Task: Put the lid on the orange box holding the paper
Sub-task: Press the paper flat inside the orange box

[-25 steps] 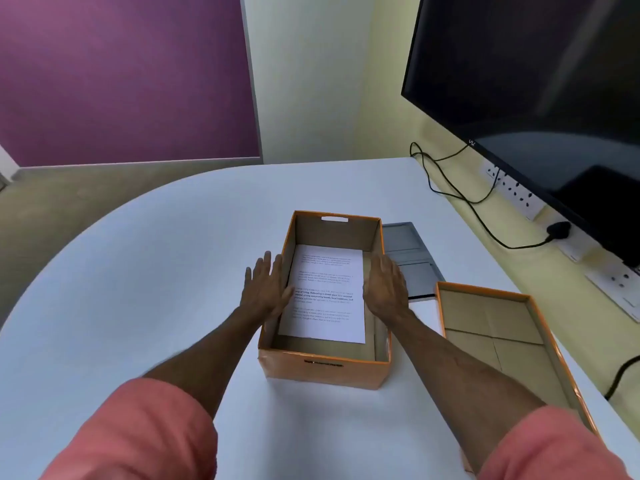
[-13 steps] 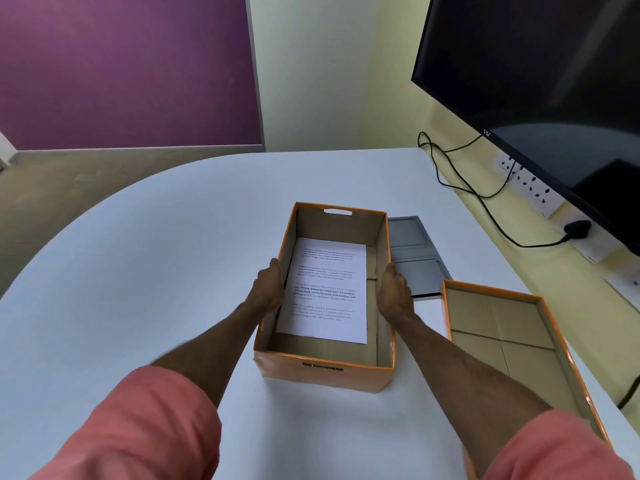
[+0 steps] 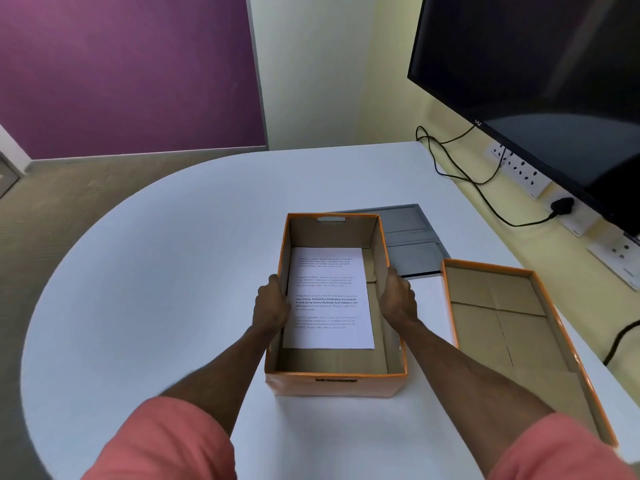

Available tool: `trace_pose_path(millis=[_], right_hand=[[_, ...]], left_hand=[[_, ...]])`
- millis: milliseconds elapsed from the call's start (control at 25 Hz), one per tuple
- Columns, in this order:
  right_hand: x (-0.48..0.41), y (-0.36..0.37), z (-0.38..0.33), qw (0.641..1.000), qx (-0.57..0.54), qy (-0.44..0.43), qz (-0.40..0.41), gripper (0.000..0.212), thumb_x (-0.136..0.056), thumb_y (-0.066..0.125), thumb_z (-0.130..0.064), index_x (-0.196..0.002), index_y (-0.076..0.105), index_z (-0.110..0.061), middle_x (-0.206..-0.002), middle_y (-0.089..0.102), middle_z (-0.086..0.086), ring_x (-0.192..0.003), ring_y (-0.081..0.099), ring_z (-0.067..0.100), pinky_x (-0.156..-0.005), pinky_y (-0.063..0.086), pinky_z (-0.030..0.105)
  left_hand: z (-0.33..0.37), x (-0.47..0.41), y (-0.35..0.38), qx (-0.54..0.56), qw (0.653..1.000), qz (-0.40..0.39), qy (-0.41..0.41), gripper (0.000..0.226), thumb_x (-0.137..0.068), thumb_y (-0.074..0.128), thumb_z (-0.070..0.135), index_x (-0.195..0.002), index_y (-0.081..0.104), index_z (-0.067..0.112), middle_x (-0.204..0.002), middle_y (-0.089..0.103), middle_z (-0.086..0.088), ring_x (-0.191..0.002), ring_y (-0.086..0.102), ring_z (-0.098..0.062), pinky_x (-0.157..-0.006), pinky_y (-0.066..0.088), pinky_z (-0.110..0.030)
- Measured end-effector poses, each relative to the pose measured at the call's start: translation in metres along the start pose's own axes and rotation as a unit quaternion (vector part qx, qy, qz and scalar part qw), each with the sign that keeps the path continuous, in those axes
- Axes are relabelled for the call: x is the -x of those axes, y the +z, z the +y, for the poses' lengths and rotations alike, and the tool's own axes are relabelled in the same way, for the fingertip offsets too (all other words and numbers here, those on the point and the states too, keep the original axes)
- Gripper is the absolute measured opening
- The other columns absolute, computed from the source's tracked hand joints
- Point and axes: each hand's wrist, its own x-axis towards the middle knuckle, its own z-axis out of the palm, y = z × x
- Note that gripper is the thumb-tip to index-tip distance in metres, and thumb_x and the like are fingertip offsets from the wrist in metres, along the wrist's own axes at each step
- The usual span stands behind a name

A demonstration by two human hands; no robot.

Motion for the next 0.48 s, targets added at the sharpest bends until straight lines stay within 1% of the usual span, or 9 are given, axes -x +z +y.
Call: trace_pose_path(millis=[120,200,320,480], right_hand=[[0.03,0.005,0.002,1.0,-0.003,0.003,-0.003,0.061,-0.085,0.062,0.005,-0.14,0.037,-0.005,-0.126,0.06,0.021,-0.114,0.059,0.039,-0.089,0.053,0.045],[0.047,0.008,0.003,1.0,-0.005,-0.003,0.003,0.059,-0.086,0.059,0.007,-0.14,0.038,-0.004,-0.125,0.061,0.021,-0.112,0.061,0.04,-0.088,0.053,0.046],[0.07,0.014,0.004,1.0,-0.004,-0.008,0.006,0.055,-0.085,0.058,0.008,-0.136,0.04,-0.004,-0.12,0.062,0.022,-0.108,0.062,0.04,-0.085,0.054,0.047],[0.087,0.016,0.007,1.0,-0.015,-0.005,0.006,0.055,-0.086,0.061,0.004,-0.136,0.04,-0.004,-0.123,0.061,0.021,-0.11,0.062,0.039,-0.086,0.054,0.046]], left_hand=[[-0.015,0.032,-0.003,0.005,1.0,0.007,-0.016,0.03,-0.093,0.049,0.003,-0.123,0.048,0.0,-0.116,0.061,-0.023,-0.099,0.063,-0.039,-0.084,0.055,-0.045],[-0.023,0.05,-0.004,0.007,1.0,0.012,-0.025,0.032,-0.094,0.051,0.006,-0.125,0.048,0.001,-0.118,0.061,-0.022,-0.1,0.064,-0.039,-0.086,0.055,-0.045],[-0.034,0.07,-0.006,0.01,0.999,0.021,-0.03,0.031,-0.093,0.053,0.008,-0.124,0.049,0.0,-0.116,0.062,-0.022,-0.1,0.065,-0.039,-0.083,0.054,-0.043],[-0.041,0.083,-0.008,0.012,0.999,0.02,-0.029,0.031,-0.093,0.052,0.011,-0.122,0.048,0.0,-0.115,0.062,-0.023,-0.098,0.065,-0.039,-0.084,0.056,-0.045]])
